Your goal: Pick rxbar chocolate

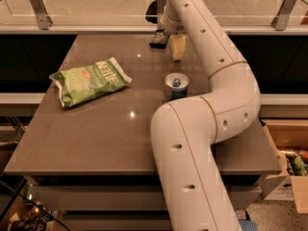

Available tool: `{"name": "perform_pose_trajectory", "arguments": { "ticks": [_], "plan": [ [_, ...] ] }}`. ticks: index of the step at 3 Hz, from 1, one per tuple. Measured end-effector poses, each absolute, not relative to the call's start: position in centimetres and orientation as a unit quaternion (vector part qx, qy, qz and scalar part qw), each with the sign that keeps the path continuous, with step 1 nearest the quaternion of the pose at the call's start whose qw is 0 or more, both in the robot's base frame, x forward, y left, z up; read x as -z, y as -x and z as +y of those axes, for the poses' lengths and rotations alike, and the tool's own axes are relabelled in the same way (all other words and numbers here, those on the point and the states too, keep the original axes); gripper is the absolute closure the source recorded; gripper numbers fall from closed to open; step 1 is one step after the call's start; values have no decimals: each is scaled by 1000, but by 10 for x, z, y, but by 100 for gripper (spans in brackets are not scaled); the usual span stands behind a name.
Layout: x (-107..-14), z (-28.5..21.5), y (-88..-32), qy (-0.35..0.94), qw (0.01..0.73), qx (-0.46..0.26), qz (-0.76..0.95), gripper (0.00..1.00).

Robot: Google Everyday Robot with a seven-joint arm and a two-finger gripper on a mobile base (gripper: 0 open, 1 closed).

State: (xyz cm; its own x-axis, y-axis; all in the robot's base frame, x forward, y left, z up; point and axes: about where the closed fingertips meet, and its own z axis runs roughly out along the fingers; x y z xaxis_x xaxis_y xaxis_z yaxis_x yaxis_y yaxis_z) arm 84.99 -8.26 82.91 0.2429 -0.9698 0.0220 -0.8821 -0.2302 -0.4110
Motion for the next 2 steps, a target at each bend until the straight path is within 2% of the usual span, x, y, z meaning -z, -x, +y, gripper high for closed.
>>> {"name": "perform_pose_trajectory", "arguments": {
  "ticks": [2],
  "plan": [
    [-831, -83, -849, 772, 159, 138, 600, 0]
  ]
}}
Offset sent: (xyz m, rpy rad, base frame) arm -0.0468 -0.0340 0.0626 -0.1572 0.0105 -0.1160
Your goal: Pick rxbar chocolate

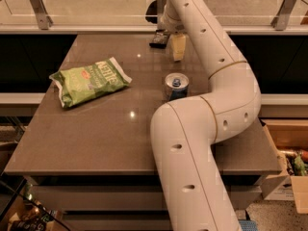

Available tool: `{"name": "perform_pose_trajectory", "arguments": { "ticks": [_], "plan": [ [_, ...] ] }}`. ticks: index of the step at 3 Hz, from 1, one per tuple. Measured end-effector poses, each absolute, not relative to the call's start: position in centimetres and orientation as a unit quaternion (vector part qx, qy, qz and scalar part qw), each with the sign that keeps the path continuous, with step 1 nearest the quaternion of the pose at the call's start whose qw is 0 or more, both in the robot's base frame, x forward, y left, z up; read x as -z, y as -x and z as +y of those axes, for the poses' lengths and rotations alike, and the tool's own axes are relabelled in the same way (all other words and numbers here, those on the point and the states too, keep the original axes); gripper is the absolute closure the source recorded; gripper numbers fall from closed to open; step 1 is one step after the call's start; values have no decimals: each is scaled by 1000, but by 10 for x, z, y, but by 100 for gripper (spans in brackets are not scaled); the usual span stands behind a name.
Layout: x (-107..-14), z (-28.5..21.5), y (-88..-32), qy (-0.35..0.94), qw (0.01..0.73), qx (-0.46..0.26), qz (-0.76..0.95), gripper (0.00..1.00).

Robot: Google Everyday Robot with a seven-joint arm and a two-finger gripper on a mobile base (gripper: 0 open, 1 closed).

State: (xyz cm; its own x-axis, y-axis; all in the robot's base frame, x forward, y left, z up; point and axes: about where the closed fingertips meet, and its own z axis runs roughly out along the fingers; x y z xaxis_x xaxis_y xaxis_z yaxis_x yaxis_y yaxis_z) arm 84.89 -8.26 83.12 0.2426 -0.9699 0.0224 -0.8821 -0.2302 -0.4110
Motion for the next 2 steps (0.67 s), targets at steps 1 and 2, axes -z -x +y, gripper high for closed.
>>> {"name": "perform_pose_trajectory", "arguments": {
  "ticks": [1, 2],
  "plan": [
    [-833, -82, -848, 772, 159, 138, 600, 0],
    [-834, -82, -848, 772, 159, 138, 600, 0]
  ]
}}
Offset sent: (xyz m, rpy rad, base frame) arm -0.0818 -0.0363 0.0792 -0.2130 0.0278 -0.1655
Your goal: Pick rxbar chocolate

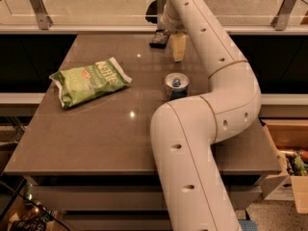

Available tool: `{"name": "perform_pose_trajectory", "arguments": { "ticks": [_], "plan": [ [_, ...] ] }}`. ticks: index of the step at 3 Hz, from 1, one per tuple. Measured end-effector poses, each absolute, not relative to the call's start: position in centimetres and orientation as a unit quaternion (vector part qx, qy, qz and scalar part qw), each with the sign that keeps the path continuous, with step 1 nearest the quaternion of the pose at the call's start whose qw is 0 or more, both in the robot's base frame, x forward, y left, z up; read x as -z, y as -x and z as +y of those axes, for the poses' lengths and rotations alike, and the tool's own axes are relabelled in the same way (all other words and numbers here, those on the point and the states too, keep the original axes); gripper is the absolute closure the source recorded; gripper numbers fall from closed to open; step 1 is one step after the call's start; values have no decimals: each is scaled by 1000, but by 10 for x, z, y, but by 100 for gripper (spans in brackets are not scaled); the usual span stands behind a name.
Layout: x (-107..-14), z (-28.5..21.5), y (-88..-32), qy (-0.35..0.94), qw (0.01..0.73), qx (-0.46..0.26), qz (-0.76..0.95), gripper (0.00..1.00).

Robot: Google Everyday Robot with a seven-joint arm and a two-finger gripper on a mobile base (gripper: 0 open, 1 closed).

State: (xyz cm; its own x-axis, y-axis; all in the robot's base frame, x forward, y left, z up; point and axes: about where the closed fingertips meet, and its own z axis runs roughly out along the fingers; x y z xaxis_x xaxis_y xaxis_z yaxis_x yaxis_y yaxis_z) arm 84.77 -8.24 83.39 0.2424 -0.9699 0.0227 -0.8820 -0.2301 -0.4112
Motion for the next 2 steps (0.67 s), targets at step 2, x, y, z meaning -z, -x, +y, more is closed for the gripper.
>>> {"name": "perform_pose_trajectory", "arguments": {
  "ticks": [2],
  "plan": [
    [-838, -84, -847, 770, 156, 143, 602, 0]
  ]
}}
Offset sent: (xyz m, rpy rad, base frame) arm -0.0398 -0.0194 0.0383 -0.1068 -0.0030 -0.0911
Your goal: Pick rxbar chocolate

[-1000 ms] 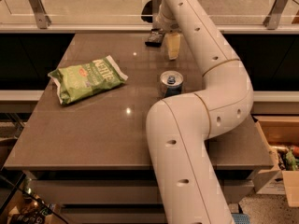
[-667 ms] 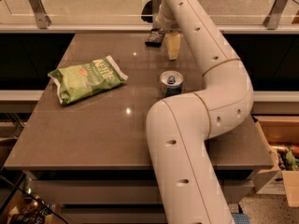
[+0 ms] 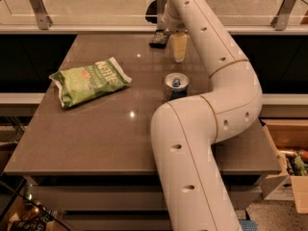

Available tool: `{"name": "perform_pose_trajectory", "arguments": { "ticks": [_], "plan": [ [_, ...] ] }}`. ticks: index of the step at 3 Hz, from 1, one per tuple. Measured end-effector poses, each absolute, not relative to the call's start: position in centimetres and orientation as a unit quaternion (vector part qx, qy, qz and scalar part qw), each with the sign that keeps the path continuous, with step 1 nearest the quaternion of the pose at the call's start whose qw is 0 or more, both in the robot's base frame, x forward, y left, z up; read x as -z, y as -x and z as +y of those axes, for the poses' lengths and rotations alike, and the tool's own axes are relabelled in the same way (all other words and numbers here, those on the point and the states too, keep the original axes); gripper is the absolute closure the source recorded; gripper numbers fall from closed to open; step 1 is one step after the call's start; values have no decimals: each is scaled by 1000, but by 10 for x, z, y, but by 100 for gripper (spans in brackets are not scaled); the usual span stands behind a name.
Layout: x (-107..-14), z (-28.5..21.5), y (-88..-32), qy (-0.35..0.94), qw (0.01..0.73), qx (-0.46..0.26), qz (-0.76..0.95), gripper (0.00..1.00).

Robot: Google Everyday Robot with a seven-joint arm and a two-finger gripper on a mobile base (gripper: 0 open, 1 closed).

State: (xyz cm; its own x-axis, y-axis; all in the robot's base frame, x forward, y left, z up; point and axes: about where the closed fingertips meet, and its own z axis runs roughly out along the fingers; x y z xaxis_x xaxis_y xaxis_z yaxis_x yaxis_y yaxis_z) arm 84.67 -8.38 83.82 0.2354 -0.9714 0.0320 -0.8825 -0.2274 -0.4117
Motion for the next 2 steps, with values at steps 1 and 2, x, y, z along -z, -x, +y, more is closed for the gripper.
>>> {"name": "perform_pose_trajectory", "arguments": {
  "ticks": [1, 2],
  "plan": [
    [-838, -84, -847, 770, 156, 143, 602, 0],
    [-849, -89, -847, 764, 154, 156, 607, 0]
  ]
}}
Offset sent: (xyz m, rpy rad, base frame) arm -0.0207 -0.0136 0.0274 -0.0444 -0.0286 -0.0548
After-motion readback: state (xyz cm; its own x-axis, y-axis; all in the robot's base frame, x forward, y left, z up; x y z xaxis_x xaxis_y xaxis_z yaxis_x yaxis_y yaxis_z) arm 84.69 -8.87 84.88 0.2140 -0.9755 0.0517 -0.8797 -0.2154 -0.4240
